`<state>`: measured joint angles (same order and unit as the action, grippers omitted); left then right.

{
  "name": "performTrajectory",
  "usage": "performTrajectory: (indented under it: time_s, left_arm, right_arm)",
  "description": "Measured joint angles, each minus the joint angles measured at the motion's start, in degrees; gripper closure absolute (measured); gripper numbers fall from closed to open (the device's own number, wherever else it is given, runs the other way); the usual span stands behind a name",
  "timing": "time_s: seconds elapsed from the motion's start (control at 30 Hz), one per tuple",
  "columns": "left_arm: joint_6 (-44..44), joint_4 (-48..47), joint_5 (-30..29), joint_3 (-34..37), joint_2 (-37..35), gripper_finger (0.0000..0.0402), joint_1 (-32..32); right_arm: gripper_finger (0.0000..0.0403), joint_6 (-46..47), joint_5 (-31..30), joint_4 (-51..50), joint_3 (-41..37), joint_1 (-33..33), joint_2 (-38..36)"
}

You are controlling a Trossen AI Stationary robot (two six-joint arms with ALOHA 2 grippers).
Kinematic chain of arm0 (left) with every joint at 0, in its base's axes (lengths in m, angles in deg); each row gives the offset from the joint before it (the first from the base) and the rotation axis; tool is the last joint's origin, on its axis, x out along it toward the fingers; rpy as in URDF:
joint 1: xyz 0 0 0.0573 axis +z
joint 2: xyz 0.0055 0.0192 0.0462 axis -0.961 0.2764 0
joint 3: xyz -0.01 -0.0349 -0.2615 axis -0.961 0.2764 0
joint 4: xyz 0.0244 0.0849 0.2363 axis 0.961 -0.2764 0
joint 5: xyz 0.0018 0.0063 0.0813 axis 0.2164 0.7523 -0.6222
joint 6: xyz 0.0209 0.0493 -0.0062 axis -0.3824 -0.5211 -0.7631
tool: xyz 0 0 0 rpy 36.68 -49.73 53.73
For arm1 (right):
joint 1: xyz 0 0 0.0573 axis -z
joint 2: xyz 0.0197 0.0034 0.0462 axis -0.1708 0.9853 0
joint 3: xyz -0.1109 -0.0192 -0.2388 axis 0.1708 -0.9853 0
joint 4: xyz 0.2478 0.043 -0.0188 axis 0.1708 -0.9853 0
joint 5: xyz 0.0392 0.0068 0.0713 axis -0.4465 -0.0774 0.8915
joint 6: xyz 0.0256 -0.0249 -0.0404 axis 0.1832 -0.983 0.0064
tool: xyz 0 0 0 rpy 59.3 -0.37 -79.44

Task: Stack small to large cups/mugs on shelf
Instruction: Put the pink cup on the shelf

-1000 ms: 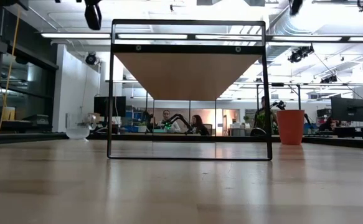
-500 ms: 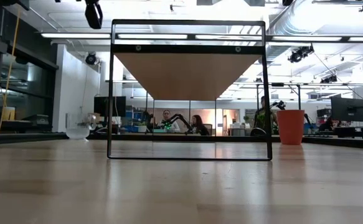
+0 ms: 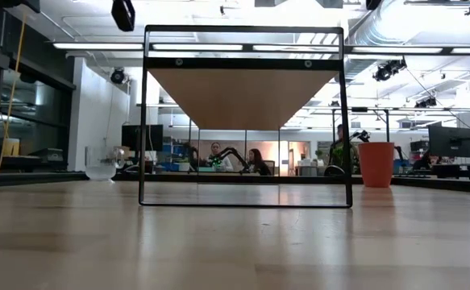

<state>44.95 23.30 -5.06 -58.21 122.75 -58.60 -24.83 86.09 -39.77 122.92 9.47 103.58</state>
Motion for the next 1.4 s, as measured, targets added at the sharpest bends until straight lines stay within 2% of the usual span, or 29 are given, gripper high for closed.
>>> performTrajectory:
  time_s: [0.17,0.67,0.97,1.2,1.4]
  left_arm:
    - [-0.1,2.1,1.9,-0.1,0.0,0.0401,0.0]
    - [0.8,2.2,2.6,-0.1,0.0,0.0401,0.0]
    - [3.5,2.2,5.3,-0.1,0.0,0.0401,0.0]
    - [4.5,1.8,4.3,0.0,0.2,0.0402,0.0]
    - [5.0,1.4,-0.5,-0.1,0.2,0.0402,0.0]
  right_arm:
    - [0.0403,0.0,-0.1,-0.3,0.0,0.0,1.1]
    - [0.0403,1.5,-0.1,-0.3,0.0,0.0,2.4]
    - [0.0403,-1.0,-0.1,-0.4,0.0,0.0,2.4]
    - [0.0403,-3.1,0.6,-0.4,0.0,0.0,2.4]
    - [0.0403,-3.4,3.7,-0.4,0.0,0.0,2.4]
